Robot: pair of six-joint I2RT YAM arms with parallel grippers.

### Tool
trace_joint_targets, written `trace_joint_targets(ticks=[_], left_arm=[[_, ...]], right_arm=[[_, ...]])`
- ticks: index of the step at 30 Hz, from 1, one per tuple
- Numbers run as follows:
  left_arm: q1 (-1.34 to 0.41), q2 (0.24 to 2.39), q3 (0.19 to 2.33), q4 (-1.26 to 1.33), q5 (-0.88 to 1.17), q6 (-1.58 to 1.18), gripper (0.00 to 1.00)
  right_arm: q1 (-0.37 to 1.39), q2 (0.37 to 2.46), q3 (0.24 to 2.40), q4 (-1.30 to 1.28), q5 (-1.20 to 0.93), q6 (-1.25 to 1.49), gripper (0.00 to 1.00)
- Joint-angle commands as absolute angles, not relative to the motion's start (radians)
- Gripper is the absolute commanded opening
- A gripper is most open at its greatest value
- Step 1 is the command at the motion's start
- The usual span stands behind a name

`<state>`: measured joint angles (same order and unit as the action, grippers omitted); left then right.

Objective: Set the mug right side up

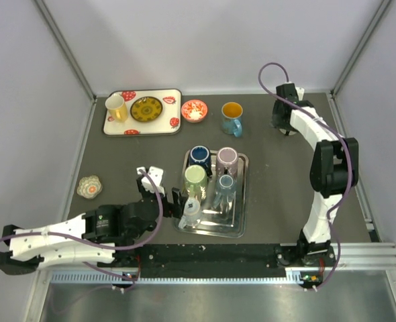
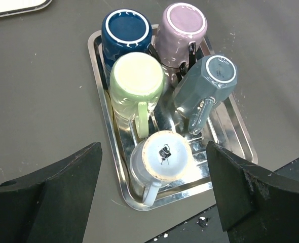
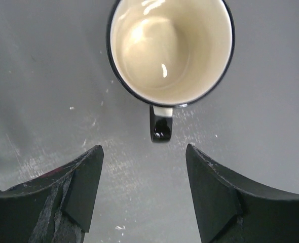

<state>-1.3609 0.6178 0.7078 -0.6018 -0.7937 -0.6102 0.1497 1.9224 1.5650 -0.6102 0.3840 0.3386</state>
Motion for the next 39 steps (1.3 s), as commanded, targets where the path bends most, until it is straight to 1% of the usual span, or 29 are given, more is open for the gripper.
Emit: trace_joint_targets(ticks=[1,11,15,19,22,23,25,28,29,31,34,39], left_arm=[[-1.351,0.641,0.712,-0.520,-0.805,-0.575,0.89],[-1.321,0.707,0.733,-0.439,-0.739,-0.526,0.89],[-1.310,0.730,0.733,-0.423,-0.716,-0.531,0.89],[-1.305,0.741,0.730,-0.417,-0.706,-0.537,0.89],[-1.302,0.745,0.726,-0.411,-0.703,-0.540,0.89],[-1.301,0.747,0.726,-0.414,-0.701,-0.543,0.89],[-1.299,0.750,0.723,-0.414,-0.696,-0.551,0.89],[-1.298,0.750,0.721,-0.416,-0.690,-0.555,0.88],[-1.298,0.750,0.722,-0.417,-0.692,-0.555,0.88],[-1.296,0.749,0.723,-0.420,-0.690,-0.561,0.88],[-1.296,0.739,0.721,-0.417,-0.690,-0.568,0.88],[-1.296,0.718,0.718,-0.382,-0.683,-0.569,0.87]], right_arm=[[0.130,1.974,1.673,-0.594,0.407,0.305,0.67],[0.081,2.028,1.718,-0.584,0.374,0.290,0.59],[0.077,2.043,1.723,-0.583,0.364,0.288,0.50],[0.074,2.062,1.729,-0.584,0.365,0.291,0.43],[0.069,2.071,1.735,-0.584,0.365,0.293,0.33],[0.068,2.072,1.736,-0.584,0.364,0.293,0.27],[0.064,2.077,1.738,-0.586,0.357,0.296,0.22],[0.061,2.080,1.736,-0.589,0.357,0.299,0.11],[0.060,2.079,1.736,-0.594,0.359,0.302,0.05],[0.060,2.060,1.727,-0.600,0.356,0.314,0.00],[0.063,2.005,1.683,-0.600,0.341,0.330,0.00],[0.072,1.821,1.597,-0.594,0.308,0.334,0.00]])
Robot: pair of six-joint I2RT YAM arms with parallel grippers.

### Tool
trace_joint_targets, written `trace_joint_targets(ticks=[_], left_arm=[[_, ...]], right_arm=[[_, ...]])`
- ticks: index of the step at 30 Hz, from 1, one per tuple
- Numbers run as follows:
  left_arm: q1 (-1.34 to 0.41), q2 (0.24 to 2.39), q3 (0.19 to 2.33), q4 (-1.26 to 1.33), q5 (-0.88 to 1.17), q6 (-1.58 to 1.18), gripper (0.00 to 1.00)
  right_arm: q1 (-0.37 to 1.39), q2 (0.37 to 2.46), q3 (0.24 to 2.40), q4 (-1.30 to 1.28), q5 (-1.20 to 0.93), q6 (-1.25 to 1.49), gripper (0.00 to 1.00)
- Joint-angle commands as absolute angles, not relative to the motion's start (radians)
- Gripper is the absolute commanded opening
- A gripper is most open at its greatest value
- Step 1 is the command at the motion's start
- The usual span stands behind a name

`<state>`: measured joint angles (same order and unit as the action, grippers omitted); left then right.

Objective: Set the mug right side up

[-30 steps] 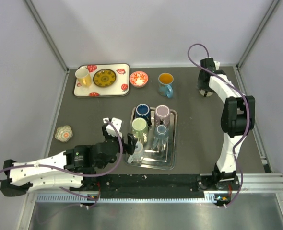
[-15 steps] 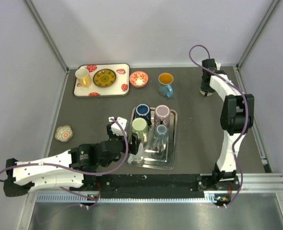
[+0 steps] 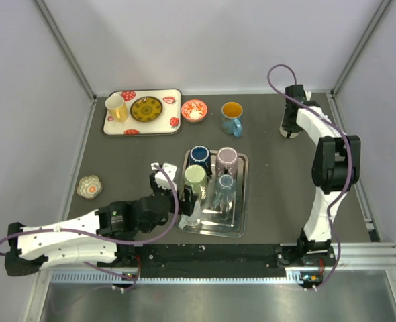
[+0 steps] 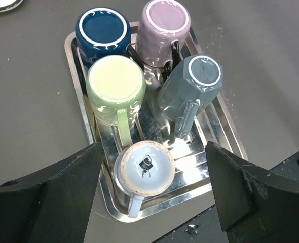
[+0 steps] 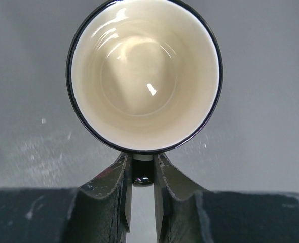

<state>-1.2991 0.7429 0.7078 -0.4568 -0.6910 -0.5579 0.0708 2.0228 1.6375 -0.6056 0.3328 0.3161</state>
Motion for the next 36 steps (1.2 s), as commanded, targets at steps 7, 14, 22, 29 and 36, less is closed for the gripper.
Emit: trace_joint_targets(ticks=[7,14,22,29,36], left_arm=[[-1.293,0.686,0.690,-0.295,-0.686,-0.575,0.87],[-1.285,0.721,0.617,-0.089,-0.644,-0.598,0.96],[-1.201,0.776,0.575,0.283,-0.464,-0.653,0.99],[-1.118,0.945,0.576,0.579,-0.210,-0.824,0.99],[-1.118,1.153,0.607,0.940,-0.075,-0.883,0.99]], right_arm=[[0.092,1.576,1.387,-0.597,0.247,0.379,0.00],[0.167,1.264,1.201,-0.580,0.164,0.439,0.00],[0.313,0.875,1.080,-0.532,-0.039,0.557,0.00],[0.324,0.689,1.017,-0.427,-0.290,0.663,0.00],[0.324,0.640,0.950,-0.206,-0.466,0.824,0.00]])
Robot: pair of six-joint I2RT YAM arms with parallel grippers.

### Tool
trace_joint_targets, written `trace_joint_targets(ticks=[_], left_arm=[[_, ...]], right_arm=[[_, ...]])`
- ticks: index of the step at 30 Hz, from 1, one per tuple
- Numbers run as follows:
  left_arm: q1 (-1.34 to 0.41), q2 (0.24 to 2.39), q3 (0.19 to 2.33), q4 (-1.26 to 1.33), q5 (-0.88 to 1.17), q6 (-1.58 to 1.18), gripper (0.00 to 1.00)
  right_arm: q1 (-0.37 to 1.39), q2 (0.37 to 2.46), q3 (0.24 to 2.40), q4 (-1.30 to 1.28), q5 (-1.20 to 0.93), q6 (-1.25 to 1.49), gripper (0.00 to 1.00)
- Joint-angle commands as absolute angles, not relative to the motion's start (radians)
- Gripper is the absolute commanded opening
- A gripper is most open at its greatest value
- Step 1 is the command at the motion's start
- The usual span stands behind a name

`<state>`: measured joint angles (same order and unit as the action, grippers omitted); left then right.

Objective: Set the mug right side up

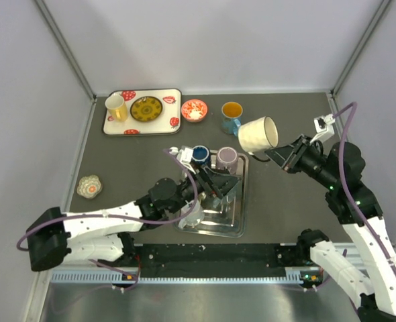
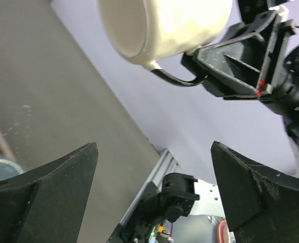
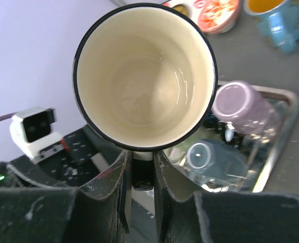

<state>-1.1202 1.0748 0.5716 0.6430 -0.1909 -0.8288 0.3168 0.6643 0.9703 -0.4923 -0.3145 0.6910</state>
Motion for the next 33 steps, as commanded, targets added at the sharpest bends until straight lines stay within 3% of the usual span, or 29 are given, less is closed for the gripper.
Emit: trace_joint_targets(ticks=[1,11,18,26,33], left_arm=[[-1.118,1.170,0.610,1.000,-0.072,-0.888,0.99],[-1.080,1.361,0.609,1.389,-0.023,-0.985,0.95],[-1.020,1.512,0.670,1.655,0.061,-1.086,0.79],[-1.017,1.497,0.701,1.666,0.149,-1.086,0.75],[-1.032,1.410,0.600,1.533,0.189,-1.022,0.82]], right_arm=[[0.325,0.638,0.945,-0.190,-0.489,0.840,0.00],[0.325,0.640,0.905,-0.091,-0.578,0.949,0.00],[0.327,0.617,0.870,-0.071,-0.614,0.977,0.00],[0.328,0.606,0.858,-0.109,-0.603,0.945,0.00],[0.328,0.630,0.902,-0.101,-0.585,0.937,0.00]])
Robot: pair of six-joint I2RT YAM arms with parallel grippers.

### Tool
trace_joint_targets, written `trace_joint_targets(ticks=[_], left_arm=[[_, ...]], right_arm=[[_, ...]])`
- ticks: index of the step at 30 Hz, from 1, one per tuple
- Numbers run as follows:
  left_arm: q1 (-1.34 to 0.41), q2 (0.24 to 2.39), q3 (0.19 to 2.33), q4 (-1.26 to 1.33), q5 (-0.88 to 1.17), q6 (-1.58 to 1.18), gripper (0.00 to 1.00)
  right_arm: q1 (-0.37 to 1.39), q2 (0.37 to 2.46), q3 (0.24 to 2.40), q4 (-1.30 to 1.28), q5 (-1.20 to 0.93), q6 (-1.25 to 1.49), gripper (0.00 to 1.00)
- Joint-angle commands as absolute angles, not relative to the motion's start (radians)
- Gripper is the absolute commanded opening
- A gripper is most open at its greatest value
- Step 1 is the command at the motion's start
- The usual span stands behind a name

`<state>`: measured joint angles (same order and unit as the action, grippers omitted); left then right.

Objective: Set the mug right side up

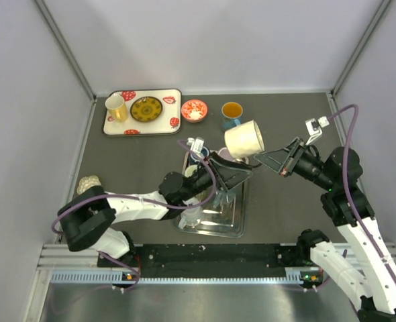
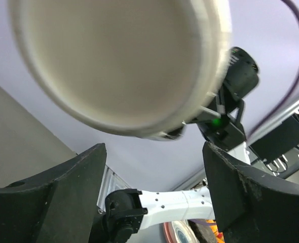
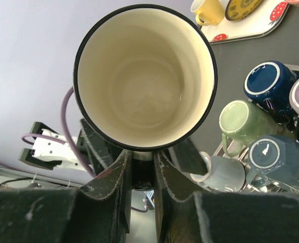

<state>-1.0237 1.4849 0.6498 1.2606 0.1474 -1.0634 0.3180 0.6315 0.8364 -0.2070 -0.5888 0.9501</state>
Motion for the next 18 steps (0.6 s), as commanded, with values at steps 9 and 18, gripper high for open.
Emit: trace_joint_targets(ticks=[9,18], left_arm=[[-1.032,1.367,0.577,1.563,0.166,-0.991,0.84],[-1.003,1.463,0.693,1.611,0.179,-1.051,0.80]], right_arm=[[0.333,0.655,0.908,-0.061,-0.617,0.959,0.00],[0.341,0.632,0.867,-0.087,-0.626,0.945,0.00]])
